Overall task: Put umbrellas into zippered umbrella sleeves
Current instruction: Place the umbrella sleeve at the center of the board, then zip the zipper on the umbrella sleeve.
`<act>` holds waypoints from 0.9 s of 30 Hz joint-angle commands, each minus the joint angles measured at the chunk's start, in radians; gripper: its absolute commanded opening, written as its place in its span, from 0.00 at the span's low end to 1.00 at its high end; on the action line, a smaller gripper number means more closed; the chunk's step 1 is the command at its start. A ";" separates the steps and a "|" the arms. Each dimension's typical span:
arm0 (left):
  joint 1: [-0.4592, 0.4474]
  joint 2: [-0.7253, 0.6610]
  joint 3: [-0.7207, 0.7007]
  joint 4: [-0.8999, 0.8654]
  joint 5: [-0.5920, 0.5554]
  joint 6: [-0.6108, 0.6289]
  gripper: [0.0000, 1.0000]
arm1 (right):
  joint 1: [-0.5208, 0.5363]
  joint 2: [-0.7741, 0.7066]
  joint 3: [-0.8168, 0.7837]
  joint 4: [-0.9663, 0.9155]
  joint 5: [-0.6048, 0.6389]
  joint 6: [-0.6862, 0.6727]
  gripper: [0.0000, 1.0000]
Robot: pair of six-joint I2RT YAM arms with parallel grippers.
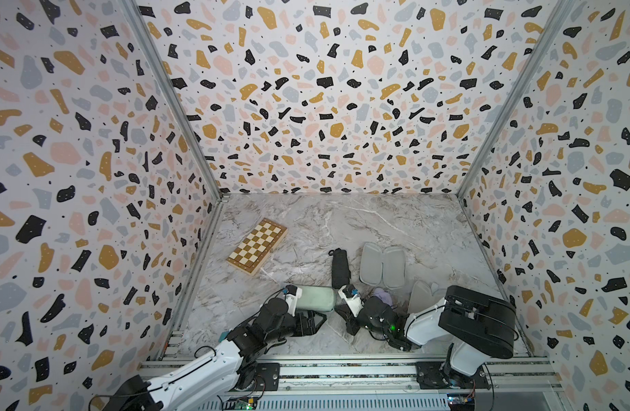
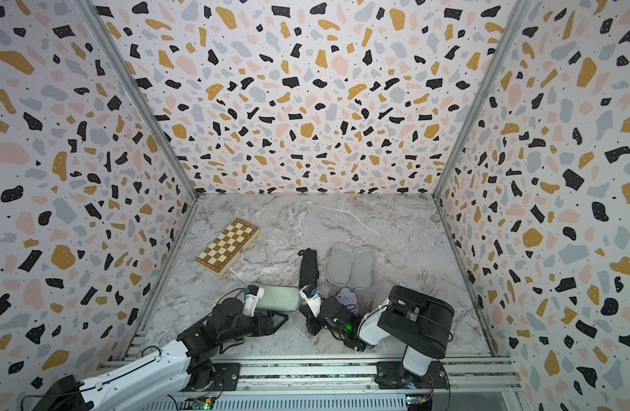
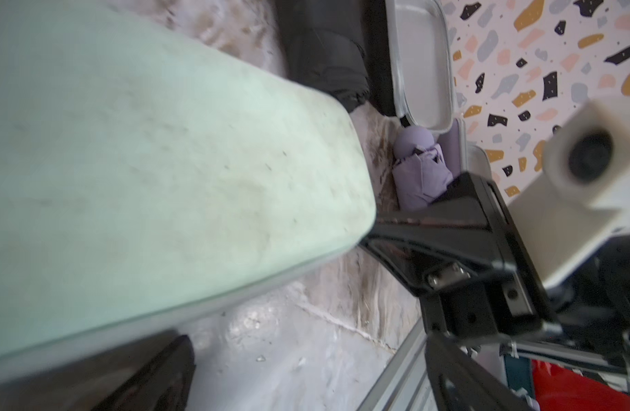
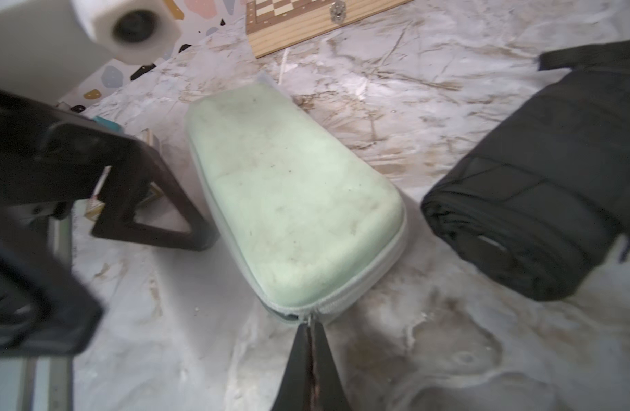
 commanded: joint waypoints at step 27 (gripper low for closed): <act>0.090 0.541 0.511 -0.132 -0.125 0.557 0.82 | -0.176 -0.051 -0.080 -0.003 -0.256 -0.183 0.00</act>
